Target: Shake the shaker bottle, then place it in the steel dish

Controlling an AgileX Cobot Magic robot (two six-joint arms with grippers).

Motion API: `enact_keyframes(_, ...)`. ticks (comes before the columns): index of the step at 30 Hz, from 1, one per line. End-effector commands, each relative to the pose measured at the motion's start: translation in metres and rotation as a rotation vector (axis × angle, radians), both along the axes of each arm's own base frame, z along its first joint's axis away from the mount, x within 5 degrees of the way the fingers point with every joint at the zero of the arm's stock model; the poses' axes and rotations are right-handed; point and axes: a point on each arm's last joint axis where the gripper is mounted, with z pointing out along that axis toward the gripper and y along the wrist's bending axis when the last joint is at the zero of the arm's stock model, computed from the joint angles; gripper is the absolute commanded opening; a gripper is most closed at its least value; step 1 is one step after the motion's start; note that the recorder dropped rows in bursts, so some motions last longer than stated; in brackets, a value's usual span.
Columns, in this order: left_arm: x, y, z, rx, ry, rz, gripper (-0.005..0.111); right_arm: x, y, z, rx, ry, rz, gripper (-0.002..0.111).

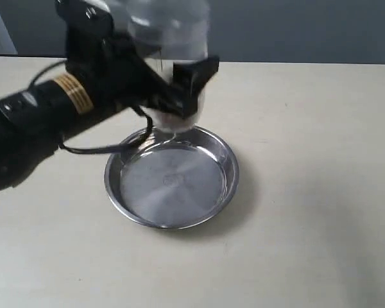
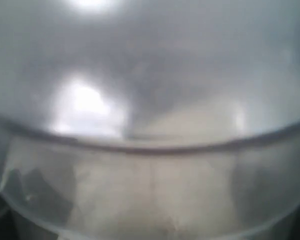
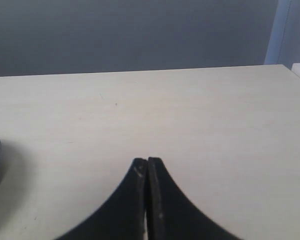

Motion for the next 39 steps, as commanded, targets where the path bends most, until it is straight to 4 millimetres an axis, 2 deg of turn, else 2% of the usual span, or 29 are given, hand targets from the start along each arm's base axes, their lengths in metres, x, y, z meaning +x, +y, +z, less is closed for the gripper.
enact_keyframes(1,0.002,0.001,-0.064,0.108,0.235,0.023,0.000,0.000,0.000,0.001,-0.003,-0.015,0.004,-0.001)
enact_keyframes(2,0.003,0.000,-0.079,0.104,0.266,0.030,0.000,0.000,0.000,0.001,-0.003,-0.015,0.004,-0.001)
enact_keyframes(3,0.003,0.000,-0.080,0.080,0.265,0.031,0.000,0.000,0.000,0.001,-0.003,-0.015,0.004,-0.001)
enact_keyframes(4,0.003,-0.001,-0.069,0.036,0.221,0.025,0.000,0.000,0.000,0.001,-0.003,-0.015,0.004,-0.001)
enact_keyframes(8,-0.004,0.001,0.020,-0.061,-0.080,-0.008,0.000,0.000,0.000,0.001,-0.003,-0.015,0.004,-0.001)
enact_keyframes(9,-0.005,0.003,0.032,-0.041,-0.106,0.004,0.000,0.000,0.000,0.001,-0.003,-0.015,0.004,-0.001)
enact_keyframes(11,-0.002,0.004,0.024,0.008,-0.023,0.027,0.000,0.000,0.000,0.001,-0.003,-0.015,0.004,-0.001)
enact_keyframes(15,0.006,0.000,-0.067,0.148,0.237,0.039,0.000,0.000,0.000,0.001,-0.003,-0.015,0.004,-0.001)
enact_keyframes(16,0.008,0.000,-0.081,0.139,0.267,0.051,0.000,0.000,0.000,0.001,-0.003,-0.015,0.004,-0.001)
enact_keyframes(17,0.008,0.000,-0.084,0.126,0.266,0.054,0.000,0.000,0.000,0.001,-0.003,-0.015,0.004,-0.001)
enact_keyframes(18,0.008,-0.002,-0.075,0.094,0.231,0.037,0.000,0.000,0.000,0.001,-0.003,-0.015,0.004,-0.001)
enact_keyframes(19,0.007,-0.004,-0.057,0.033,0.173,0.014,0.000,0.000,0.000,0.001,-0.003,-0.015,0.004,-0.001)
enact_keyframes(22,-0.002,-0.003,0.011,-0.064,-0.043,-0.039,0.000,0.000,0.000,0.001,-0.003,-0.015,0.004,-0.001)
enact_keyframes(24,-0.006,-0.001,0.028,-0.065,-0.072,-0.039,0.000,0.000,0.000,0.001,-0.003,-0.015,0.004,-0.001)
enact_keyframes(25,-0.005,0.000,0.022,-0.042,-0.036,-0.033,0.000,0.000,0.000,0.001,-0.003,-0.015,0.004,-0.001)
enact_keyframes(26,-0.003,-0.001,0.008,-0.004,0.022,-0.029,0.000,0.000,0.000,0.001,-0.003,-0.015,0.004,-0.001)
enact_keyframes(28,0.002,-0.003,-0.036,0.067,0.161,-0.014,0.000,0.000,0.000,0.001,-0.003,-0.015,0.004,-0.001)
enact_keyframes(30,0.004,-0.005,-0.054,0.060,0.192,-0.010,0.000,0.000,0.000,0.001,-0.003,-0.015,0.004,-0.001)
enact_keyframes(32,0.002,-0.009,-0.034,-0.053,0.109,-0.057,0.000,0.000,0.000,0.001,-0.003,-0.015,0.004,-0.001)
enact_keyframes(34,-0.003,-0.009,0.008,-0.122,-0.041,-0.103,0.000,0.000,0.000,0.001,-0.003,-0.015,0.004,-0.001)
enact_keyframes(36,-0.005,-0.006,0.035,-0.118,-0.091,-0.087,0.000,0.000,0.000,0.001,-0.003,-0.015,0.004,-0.001)
enact_keyframes(38,-0.001,-0.006,0.025,-0.044,0.005,-0.061,0.000,0.000,0.000,0.001,-0.003,-0.015,0.004,-0.001)
enact_keyframes(39,0.002,-0.007,0.003,0.017,0.095,-0.050,0.000,0.000,0.000,0.001,-0.003,-0.015,0.004,-0.001)
